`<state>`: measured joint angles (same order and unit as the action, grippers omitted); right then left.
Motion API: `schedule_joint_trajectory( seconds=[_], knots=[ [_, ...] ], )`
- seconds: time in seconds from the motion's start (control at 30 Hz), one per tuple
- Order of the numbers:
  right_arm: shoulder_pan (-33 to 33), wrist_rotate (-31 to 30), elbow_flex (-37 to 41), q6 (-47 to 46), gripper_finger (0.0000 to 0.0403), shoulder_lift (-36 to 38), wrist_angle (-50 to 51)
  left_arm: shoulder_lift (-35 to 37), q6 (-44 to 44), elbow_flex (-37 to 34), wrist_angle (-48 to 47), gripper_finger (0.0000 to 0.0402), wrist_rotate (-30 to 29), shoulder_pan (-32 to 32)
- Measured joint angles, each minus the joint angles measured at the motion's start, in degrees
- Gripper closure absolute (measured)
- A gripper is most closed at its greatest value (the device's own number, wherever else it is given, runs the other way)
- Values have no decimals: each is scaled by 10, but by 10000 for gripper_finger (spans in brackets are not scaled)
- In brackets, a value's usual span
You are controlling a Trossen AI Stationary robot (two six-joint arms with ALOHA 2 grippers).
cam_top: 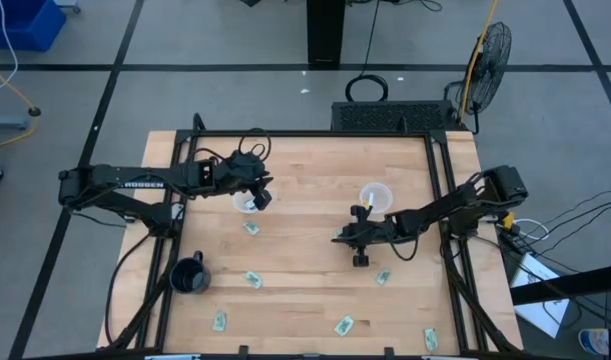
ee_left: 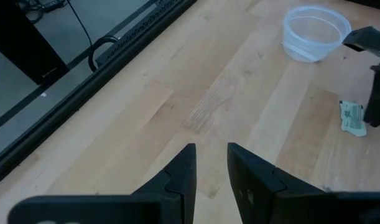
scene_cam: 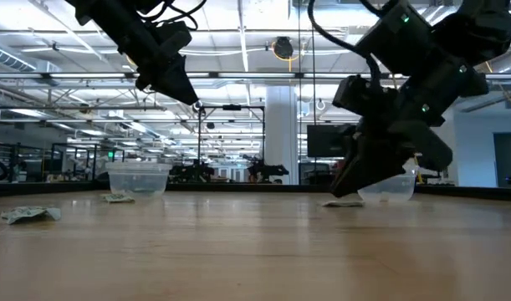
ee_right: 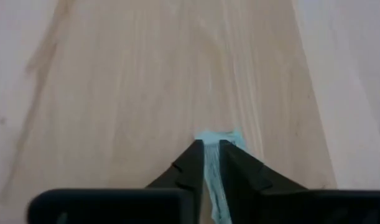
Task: Pick and place Stevia / Truvia into bins
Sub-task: Put the stevia packet into the right transparent container
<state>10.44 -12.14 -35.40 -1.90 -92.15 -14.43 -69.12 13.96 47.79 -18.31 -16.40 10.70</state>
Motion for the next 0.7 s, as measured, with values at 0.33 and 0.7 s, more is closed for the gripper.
schedule_joint_trajectory(
  seconds=[0.33,0.7],
  knots=[
    [-14,-17,-2,11,283,-35,-11,0,0,0,0,305,0,-4],
    [-13,-28,-2,33,396,-36,-8,0,-1,0,0,305,0,-4]
  ],
)
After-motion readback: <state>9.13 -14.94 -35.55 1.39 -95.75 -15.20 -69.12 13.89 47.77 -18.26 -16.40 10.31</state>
